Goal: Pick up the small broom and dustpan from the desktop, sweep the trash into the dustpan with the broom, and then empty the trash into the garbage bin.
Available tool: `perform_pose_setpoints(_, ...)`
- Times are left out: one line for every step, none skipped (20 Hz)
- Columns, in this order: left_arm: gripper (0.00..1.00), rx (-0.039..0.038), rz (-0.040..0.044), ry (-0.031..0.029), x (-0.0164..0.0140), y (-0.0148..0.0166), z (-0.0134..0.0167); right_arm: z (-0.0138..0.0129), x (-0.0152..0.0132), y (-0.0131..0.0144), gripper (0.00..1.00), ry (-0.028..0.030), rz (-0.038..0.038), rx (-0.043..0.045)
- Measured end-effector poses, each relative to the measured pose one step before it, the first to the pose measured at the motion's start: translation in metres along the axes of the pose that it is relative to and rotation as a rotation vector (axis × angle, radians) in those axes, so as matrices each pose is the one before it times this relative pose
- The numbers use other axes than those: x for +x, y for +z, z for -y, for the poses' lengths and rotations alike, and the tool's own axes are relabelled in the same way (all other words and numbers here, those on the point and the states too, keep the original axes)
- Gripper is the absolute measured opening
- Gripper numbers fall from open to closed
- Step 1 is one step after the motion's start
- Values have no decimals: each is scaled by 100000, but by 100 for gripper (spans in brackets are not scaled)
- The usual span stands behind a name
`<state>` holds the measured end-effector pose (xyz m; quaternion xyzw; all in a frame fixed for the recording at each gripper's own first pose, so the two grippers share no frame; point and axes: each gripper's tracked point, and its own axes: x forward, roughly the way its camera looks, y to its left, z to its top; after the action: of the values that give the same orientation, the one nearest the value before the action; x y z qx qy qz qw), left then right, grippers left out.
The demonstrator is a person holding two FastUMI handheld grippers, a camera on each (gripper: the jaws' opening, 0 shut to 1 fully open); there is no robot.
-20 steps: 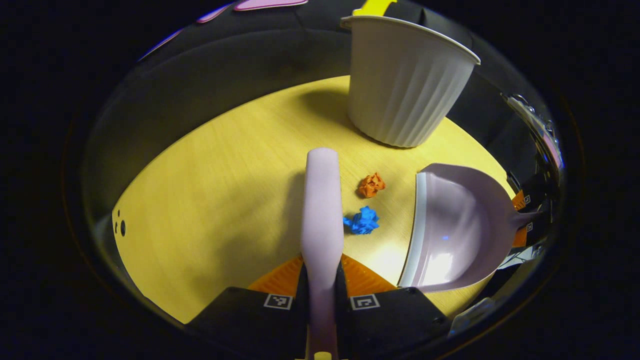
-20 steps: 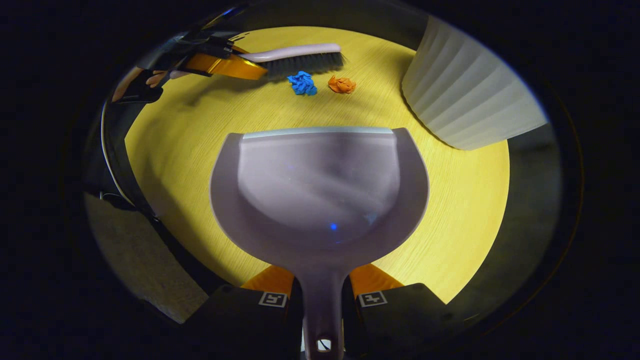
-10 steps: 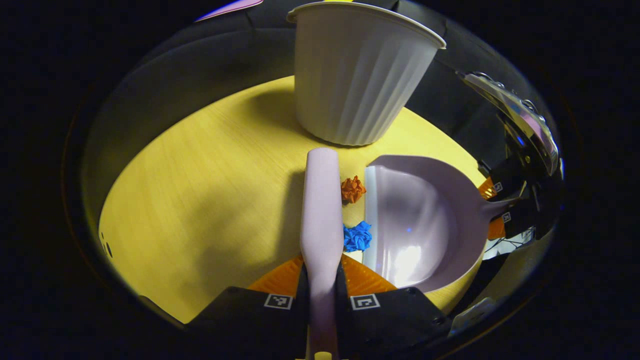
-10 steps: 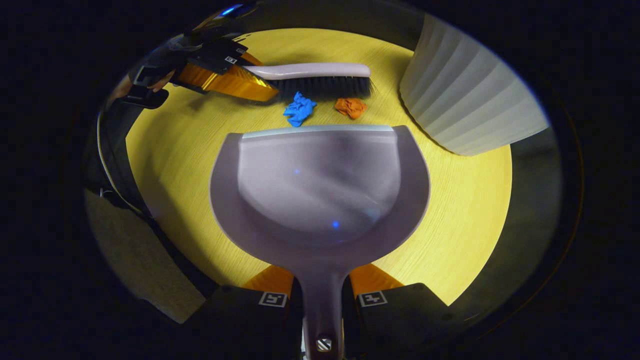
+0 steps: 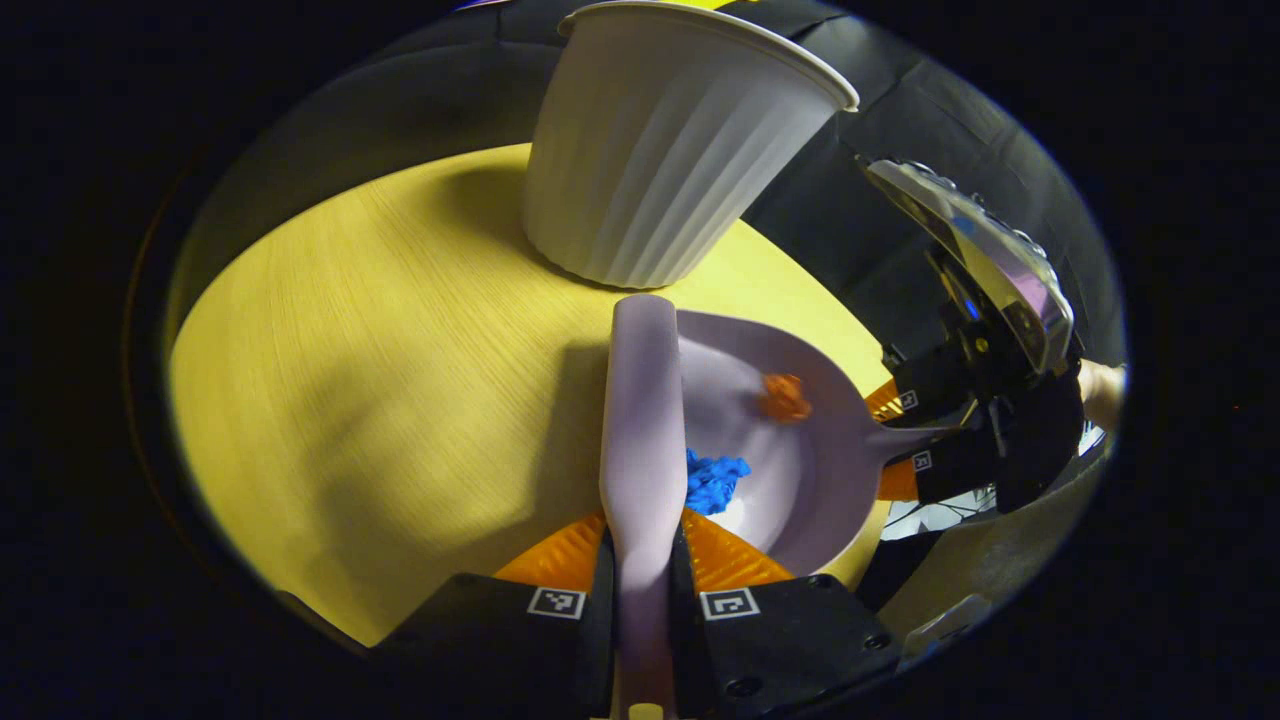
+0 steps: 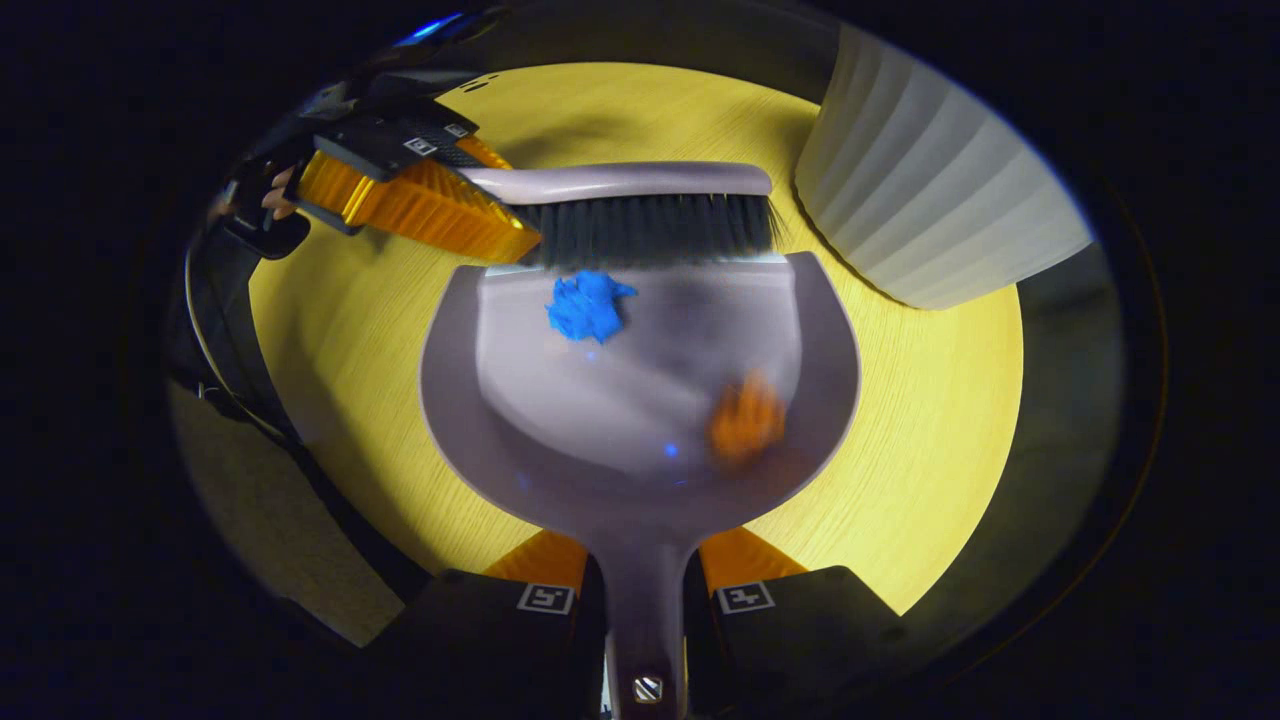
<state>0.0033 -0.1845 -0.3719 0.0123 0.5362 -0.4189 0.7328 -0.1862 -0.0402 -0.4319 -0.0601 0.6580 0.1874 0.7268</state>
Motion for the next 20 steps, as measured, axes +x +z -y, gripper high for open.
perform_pose_setpoints(27, -631, 575, 224, -265, 52, 119, 11, -7, -135, 41, -267, 486, 874)
perform_pose_setpoints(28, -687, 1108, 958, -399, 63, -79, -10, 69, -190, 37, -530, 453, 1213)
perform_pose_setpoints(27, -432, 1645, 2113, -360, 191, -301, -287, -41, -150, 37, -520, 624, 1439)
perform_pose_setpoints(28, -478, 1647, 2306, -281, 48, -473, -133, -197, 8, 41, -698, 1436, 1799)
perform_pose_setpoints(28, -504, 1644, 2508, -290, 23, -369, -214, -252, 35, 37, -436, 1335, 1931)
perform_pose_setpoints(28, -247, 1468, 2374, -177, -202, -86, 48, -291, 13, 37, -441, 1226, 1952)
perform_pose_setpoints(27, -155, 1045, 2565, -460, -78, -204, 173, -266, 45, 37, -462, 1222, 1856)
perform_pose_setpoints(28, -57, 917, 2473, -528, -31, -368, 154, -189, 32, 41, -642, 981, 1998)
perform_pose_setpoints(28, -227, 1096, 2149, -469, 40, -491, 111, -357, -83, 41, -649, 744, 2134)
perform_pose_setpoints(29, -418, 1324, 2256, -716, -19, -489, 92, -577, -84, 37, -816, 349, 2479)
perform_pose_setpoints(28, -470, 974, 2470, -611, -64, -701, 260, -211, -379, 37, -1124, 101, 2385)
perform_pose_setpoints(28, -931, 895, 2122, -424, -397, -734, 442, -383, -235, 37, -1670, 515, 2037)
perform_pose_setpoints(28, -1376, 682, 1626, -509, -223, -568, 534, -520, -4, 37, -2074, 1139, 1850)
perform_pose_setpoints(27, -1521, 693, 1244, -554, -374, -501, 420, -955, 121, 37, -1867, 1237, 1607)
perform_pose_setpoints(27, -1315, 310, 1122, -254, -319, -188, 254, -1284, 158, 37, -1017, 919, 1366)
perform_pose_setpoints(28, -1003, 96, 990, -151, -319, -365, 229, -1297, 208, 37, -939, 896, 1383)
perform_pose_setpoints(26, -565, -224, 866, -244, -383, -331, 279, -1334, 155, 37, -1103, 436, 1459)
perform_pose_setpoints(27, -52, 86, 653, -369, -667, -572, 216, -1303, 271, 37, -1014, -48, 1307)
perform_pose_setpoints(26, 175, -287, 330, -228, -493, -426, 155, -817, 330, 37, -1157, -195, 1737)
perform_pose_setpoints(26, 75, -596, 230, -200, -578, -258, 151, -978, 348, 37, -761, -293, 1576)
